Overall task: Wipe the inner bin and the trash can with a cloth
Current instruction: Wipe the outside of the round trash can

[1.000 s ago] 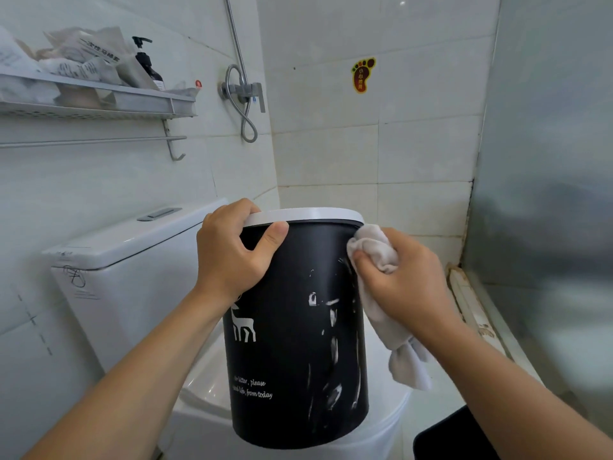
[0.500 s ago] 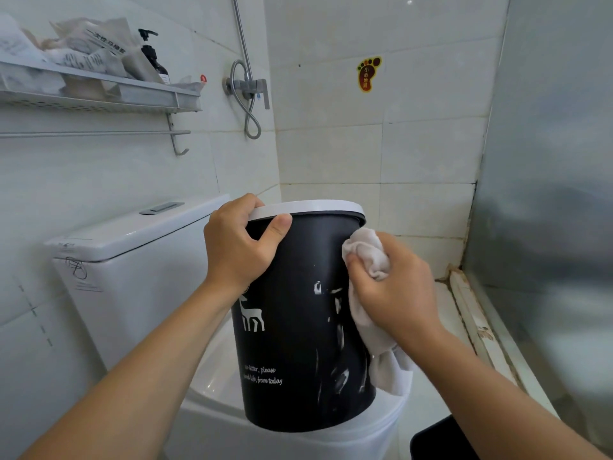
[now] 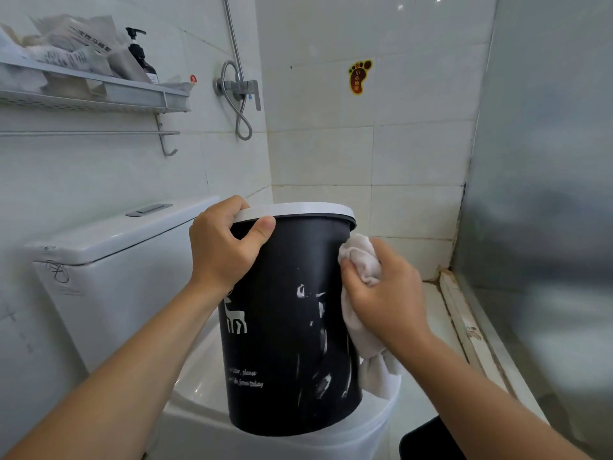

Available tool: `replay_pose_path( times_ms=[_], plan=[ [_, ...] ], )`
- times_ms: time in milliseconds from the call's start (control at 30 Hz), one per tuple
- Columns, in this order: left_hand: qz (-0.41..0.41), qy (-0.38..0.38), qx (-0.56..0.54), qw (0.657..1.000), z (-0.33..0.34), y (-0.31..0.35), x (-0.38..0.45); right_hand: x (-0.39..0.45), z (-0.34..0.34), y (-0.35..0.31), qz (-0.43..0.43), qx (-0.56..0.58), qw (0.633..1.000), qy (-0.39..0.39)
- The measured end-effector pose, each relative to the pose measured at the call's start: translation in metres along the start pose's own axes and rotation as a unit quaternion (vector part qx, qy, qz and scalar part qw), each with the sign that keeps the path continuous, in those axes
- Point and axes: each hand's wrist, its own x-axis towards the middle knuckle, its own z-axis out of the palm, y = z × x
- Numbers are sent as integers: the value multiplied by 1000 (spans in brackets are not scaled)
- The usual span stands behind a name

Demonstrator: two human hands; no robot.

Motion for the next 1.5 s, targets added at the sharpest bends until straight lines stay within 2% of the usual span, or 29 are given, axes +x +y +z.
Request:
replay_pose_path(
  times_ms=[167, 233, 500, 600, 700, 767, 967, 1033, 1133, 1167, 1267, 1400, 1500],
  plan=[
    [6, 4, 7, 1000, 3, 0, 2, -26, 4, -36, -168, -20, 984, -53],
    [15, 2, 9, 1000, 4, 4, 0, -28, 3, -42, -203, -43, 976, -70],
    [10, -2, 39, 999, 8, 14, -2, 7, -10, -14, -15, -20, 1000, -9],
    [-3, -3, 54, 999, 14, 19, 2, -2, -7, -21, -69, -39, 997, -20],
    [-24, -8, 65, 998, 18, 17, 8, -15, -4, -36, -191, -62, 970, -141],
    [-27, -14, 73, 997, 18, 16, 10, -13, -5, -39, -224, -95, 954, -176],
    [-27, -54, 111, 992, 20, 21, 18, 4, -8, -21, -121, -96, 987, -52],
    [-48, -60, 113, 991, 21, 19, 22, 0, -9, -14, -135, -73, 984, -88],
    [-91, -64, 115, 987, 19, 7, 29, -9, -13, -12, -168, -53, 956, -235],
    [-101, -71, 116, 985, 18, 3, 32, -10, -12, -13, -171, -63, 948, -259],
    [-102, -101, 117, 983, 15, -3, 36, -4, -7, -15, -177, -94, 955, -218],
    [-84, -123, 129, 980, 14, 4, 35, 13, -1, -16, -119, -66, 983, -119],
    [-85, -122, 124, 981, 14, 4, 34, 16, 9, -17, -103, -69, 989, -83]
  ],
)
